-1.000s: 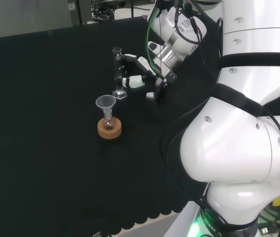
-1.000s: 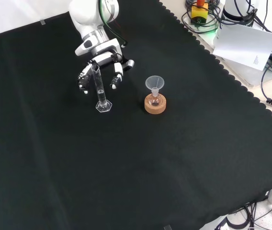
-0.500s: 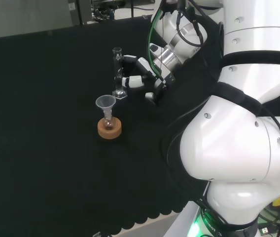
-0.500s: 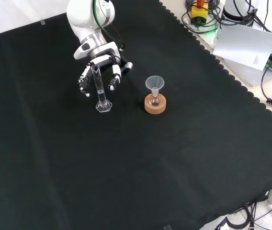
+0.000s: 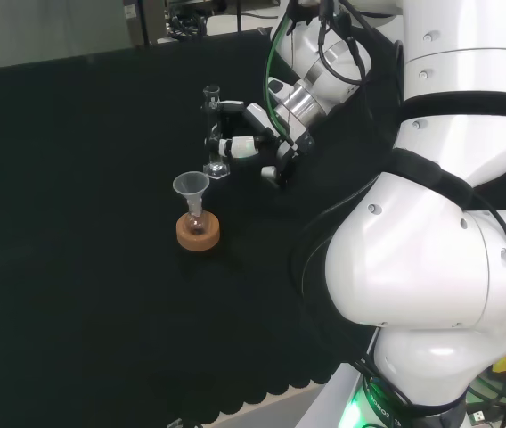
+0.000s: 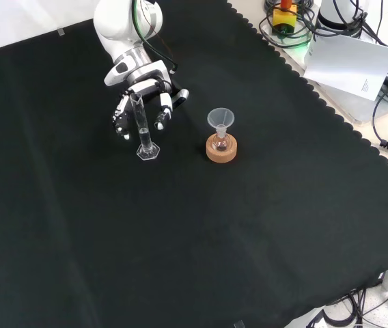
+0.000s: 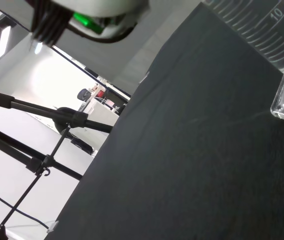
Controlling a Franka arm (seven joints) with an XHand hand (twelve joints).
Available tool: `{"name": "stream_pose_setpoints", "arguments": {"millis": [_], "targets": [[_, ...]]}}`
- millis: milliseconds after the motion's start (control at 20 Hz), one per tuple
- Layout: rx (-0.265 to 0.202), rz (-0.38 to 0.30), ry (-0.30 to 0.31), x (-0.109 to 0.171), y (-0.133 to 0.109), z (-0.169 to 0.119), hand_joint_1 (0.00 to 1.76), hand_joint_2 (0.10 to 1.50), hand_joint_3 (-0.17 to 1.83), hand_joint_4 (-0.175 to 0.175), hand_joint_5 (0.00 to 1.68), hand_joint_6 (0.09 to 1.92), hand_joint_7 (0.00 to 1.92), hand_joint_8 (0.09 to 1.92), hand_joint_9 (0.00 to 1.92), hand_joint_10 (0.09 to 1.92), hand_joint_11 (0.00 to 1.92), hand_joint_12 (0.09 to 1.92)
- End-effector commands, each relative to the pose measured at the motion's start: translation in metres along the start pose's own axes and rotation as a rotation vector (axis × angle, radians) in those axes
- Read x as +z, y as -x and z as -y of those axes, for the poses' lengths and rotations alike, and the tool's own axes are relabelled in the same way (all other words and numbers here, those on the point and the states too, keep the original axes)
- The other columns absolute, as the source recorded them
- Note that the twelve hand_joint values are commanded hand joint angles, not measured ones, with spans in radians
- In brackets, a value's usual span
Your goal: Pick up the graduated cylinder.
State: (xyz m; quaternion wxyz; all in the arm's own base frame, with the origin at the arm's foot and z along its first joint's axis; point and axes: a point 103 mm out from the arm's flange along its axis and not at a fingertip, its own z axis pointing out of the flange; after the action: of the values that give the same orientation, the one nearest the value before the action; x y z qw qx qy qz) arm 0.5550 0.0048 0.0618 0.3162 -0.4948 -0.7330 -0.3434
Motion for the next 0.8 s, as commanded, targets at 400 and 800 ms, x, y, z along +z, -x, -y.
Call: {"name": "stream_pose_setpoints", "arguments": {"millis": [400,800], "targets": [[-0.011,-0.002,0.014,0.004,-0.002,-0.0022,0.99,0.65,0.58,0.028,0.75,0.15,0.68,0.52,0.92,0.37,0.67,1.17],[-0.022,-0.004,0.029,0.0052,-0.0059,-0.0046,1.01,0.64,0.6,0.03,0.74,0.23,0.74,0.49,0.99,0.32,0.72,1.13]]}}
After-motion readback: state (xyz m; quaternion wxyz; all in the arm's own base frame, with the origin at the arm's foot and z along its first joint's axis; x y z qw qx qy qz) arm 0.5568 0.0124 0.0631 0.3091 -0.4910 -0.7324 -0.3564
